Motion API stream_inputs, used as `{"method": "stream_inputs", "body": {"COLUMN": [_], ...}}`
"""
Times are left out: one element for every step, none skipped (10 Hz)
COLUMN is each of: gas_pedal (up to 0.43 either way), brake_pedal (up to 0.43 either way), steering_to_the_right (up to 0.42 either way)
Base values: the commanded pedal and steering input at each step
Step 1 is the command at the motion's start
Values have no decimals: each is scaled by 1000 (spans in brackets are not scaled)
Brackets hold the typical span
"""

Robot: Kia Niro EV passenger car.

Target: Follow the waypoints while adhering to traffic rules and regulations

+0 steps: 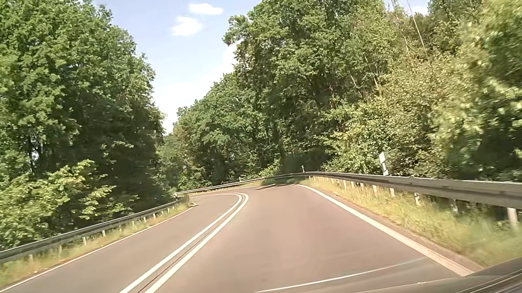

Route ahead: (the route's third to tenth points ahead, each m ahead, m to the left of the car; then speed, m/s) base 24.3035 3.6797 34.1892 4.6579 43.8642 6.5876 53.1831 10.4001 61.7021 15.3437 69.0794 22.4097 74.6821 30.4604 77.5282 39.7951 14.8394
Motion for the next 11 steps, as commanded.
{"method": "stream_inputs", "body": {"gas_pedal": [280, 248, 220, 157, 130, 98, 59, 0, 0, 0, 0], "brake_pedal": [30, 30, 30, 30, 30, 30, 30, 30, 30, 30, 30], "steering_to_the_right": [3, 2, 0, -2, -4, -6, -8, -11, -13, -17, -20]}}
